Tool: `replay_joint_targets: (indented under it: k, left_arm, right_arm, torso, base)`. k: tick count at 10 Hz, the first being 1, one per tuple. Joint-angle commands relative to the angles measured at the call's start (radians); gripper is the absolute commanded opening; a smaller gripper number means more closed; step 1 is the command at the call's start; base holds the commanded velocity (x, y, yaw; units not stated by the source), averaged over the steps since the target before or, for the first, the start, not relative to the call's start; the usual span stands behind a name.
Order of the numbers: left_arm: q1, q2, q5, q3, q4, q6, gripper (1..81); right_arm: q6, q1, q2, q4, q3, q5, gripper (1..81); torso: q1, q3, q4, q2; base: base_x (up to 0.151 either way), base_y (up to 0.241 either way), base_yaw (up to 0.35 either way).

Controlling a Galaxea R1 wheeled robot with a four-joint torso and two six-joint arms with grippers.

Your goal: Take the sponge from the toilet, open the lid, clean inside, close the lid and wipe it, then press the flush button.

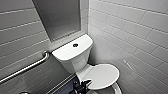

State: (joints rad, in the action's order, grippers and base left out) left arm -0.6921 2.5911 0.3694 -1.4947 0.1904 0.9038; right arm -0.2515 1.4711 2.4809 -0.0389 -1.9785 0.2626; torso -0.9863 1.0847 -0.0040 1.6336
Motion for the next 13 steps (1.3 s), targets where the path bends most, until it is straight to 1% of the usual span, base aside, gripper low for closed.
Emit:
replay_joint_targets:
  k: [1, 3, 6, 8, 12, 13]
  left_arm:
    - [0.134, -0.071, 0.137, 0.085, -0.032, 0.060, 81.1]
    - [0.128, -0.095, 0.163, 0.094, -0.032, 0.083, 81.1]
    - [0.121, -0.152, 0.244, 0.096, -0.033, 0.144, 81.1]
    - [0.112, -0.198, 0.312, 0.091, -0.032, 0.182, 81.1]
    - [0.098, -0.228, 0.350, 0.079, -0.032, 0.187, 81.1]
    - [0.096, -0.236, 0.349, 0.076, -0.058, 0.185, 81.1]
  right_arm:
    - [-0.002, 0.001, -0.032, 0.017, 0.017, -0.065, 1.0]
    - [-0.002, 0.006, -0.032, 0.019, 0.018, -0.065, 1.0]
    - [-0.002, 0.015, -0.035, 0.019, 0.027, -0.043, 1.0]
    - [-0.002, 0.019, -0.037, 0.019, 0.029, -0.039, 1.0]
    - [-0.002, 0.021, -0.034, 0.019, 0.028, -0.039, 1.0]
    - [-0.002, 0.021, -0.035, 0.019, 0.027, -0.039, 1.0]
  torso:
    - [0.000, 0.000, 0.000, 0.000]
    - [0.000, 0.000, 0.000, 0.000]
    - [0.000, 0.000, 0.000, 0.000]
    - [0.000, 0.000, 0.000, 0.000]
    - [0.000, 0.000, 0.000, 0.000]
    - [0.000, 0.000, 0.000, 0.000]
  base:
    - [0.000, 0.000, 0.000]
    - [0.000, 0.000, 0.000]
    - [0.000, 0.000, 0.000]
    - [0.000, 0.000, 0.000]
    - [0.000, 0.000, 0.000]
    - [0.000, 0.000, 0.000]
